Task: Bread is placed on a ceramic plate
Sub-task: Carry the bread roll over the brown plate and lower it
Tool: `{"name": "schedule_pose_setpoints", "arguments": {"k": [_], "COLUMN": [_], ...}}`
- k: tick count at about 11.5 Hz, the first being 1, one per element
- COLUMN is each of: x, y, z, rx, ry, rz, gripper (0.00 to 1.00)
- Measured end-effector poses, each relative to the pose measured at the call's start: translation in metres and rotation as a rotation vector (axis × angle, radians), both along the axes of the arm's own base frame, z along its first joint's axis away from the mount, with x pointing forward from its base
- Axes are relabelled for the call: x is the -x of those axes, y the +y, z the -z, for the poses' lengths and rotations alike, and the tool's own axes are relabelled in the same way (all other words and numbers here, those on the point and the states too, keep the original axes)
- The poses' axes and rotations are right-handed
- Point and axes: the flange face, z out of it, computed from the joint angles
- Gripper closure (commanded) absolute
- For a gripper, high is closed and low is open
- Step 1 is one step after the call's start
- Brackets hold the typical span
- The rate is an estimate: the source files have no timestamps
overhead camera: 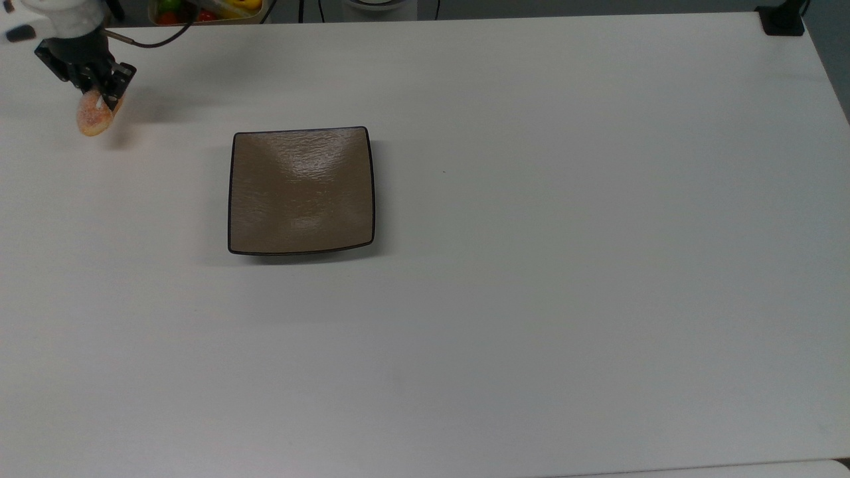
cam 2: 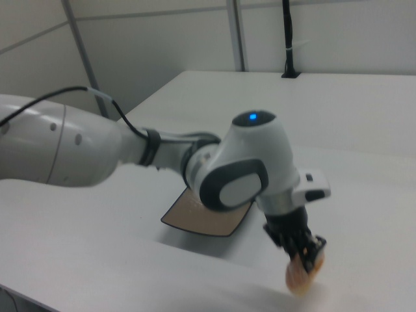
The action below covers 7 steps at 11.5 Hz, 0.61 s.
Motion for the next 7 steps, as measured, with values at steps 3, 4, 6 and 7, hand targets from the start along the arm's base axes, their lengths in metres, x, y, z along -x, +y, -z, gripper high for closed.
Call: {"name": "schedule_pose_setpoints", "arguments": {"k": [3, 4, 6, 7], "x": [-0.036, -0.049, -0.077, -0.089], "y": [0.034, 0.056, 0.109, 0.14], "z": [-0.053, -0.061, -0.071, -0.074], "rx": [-0.148, -0.178, -0.22, -0.243], "ry": [-0.146, -0.177, -0.209, -0.216], "rz": [0.099, 0.119, 0.15, 0.156], "gripper": [0.68, 0.68, 0.68, 0.68]}}
